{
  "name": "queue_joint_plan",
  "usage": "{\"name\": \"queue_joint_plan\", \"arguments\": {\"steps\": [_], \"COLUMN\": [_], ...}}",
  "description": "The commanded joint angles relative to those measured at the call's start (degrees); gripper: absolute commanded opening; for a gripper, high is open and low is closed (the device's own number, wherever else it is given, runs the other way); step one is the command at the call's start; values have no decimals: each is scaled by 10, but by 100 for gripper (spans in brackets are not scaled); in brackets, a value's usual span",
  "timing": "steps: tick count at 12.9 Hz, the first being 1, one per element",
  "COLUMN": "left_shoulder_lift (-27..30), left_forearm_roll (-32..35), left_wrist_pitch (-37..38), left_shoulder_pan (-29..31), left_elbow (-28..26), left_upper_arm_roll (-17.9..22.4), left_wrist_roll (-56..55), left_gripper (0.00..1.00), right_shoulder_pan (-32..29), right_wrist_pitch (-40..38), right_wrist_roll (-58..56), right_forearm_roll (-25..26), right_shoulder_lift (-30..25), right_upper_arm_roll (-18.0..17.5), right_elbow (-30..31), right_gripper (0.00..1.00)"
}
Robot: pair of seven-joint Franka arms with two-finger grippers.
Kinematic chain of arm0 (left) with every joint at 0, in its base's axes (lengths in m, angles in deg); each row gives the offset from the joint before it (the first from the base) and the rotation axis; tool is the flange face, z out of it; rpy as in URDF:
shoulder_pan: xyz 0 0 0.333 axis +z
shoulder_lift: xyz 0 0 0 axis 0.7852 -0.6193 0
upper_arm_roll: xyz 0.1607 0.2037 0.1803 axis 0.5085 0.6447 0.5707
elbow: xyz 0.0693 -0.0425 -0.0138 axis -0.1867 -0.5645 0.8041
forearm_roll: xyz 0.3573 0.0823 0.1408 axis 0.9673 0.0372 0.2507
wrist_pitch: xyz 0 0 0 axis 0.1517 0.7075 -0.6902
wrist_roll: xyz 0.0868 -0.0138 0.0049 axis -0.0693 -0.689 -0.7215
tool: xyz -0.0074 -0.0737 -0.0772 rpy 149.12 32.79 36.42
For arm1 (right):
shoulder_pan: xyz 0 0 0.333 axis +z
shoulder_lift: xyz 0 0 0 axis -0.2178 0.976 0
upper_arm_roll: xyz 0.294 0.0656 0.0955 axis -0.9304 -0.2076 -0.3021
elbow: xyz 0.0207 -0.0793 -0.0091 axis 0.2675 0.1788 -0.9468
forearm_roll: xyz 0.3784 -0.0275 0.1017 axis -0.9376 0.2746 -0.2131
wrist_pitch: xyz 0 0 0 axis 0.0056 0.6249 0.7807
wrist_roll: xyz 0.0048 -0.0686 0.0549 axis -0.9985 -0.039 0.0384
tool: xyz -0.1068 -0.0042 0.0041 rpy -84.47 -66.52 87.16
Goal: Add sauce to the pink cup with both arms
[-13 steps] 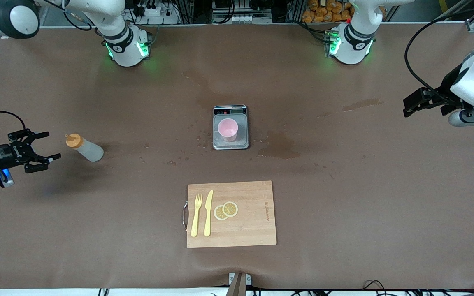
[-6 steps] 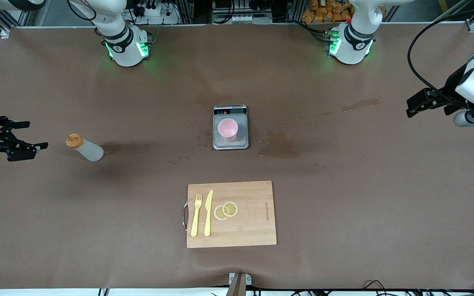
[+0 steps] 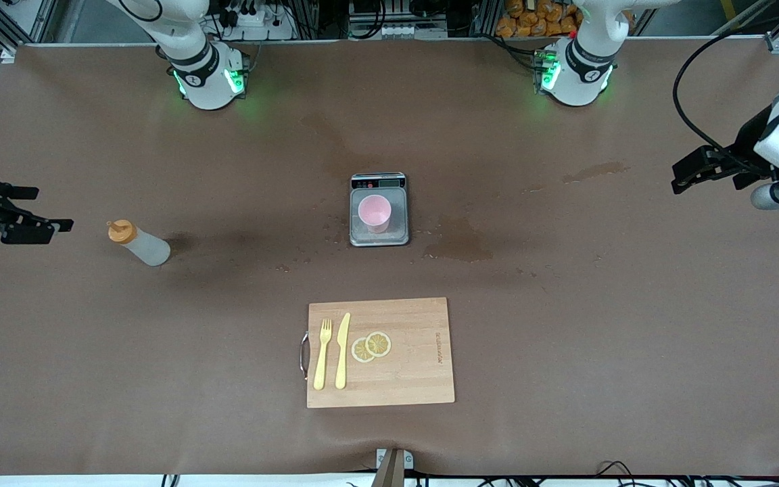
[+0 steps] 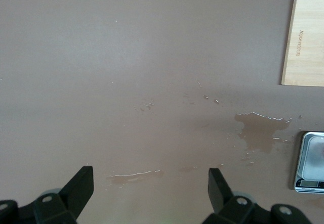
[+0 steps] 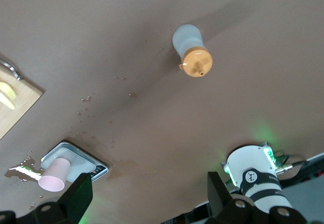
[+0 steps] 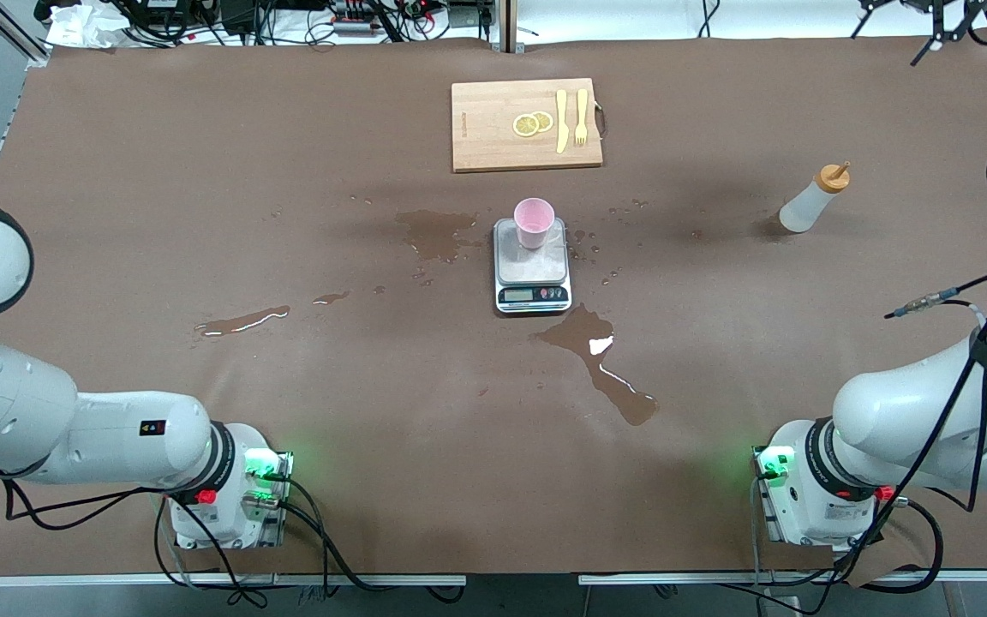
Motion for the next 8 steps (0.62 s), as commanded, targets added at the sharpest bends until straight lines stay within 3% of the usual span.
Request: {"name": "queue_joint_plan", "arguments": {"steps": [1, 5, 8], "left_shoulder_lift": [9, 8, 8], "left_forearm_roll": [-8, -8, -8], "left_wrist_pitch": [1, 1, 1], "left_shoulder_pan": [6, 6, 7], "left_elbow": [-2, -2, -4], "left_upper_arm_roll": [-1, -1, -1], "left_wrist_roll": [8, 8, 9], "left_gripper": [100, 100, 100], "right_shoulder_pan": [48, 101, 99], "right_wrist_pitch": [33, 104, 163], "right_wrist_roll": [-10, -11, -77], "right_forearm_roll": [44, 93, 93], "right_shoulder_lift": [-67, -146, -211], "right_upper_arm_roll": [4, 3, 4], "right_elbow": [54, 137, 200], "right_gripper": [100, 100, 100]}}
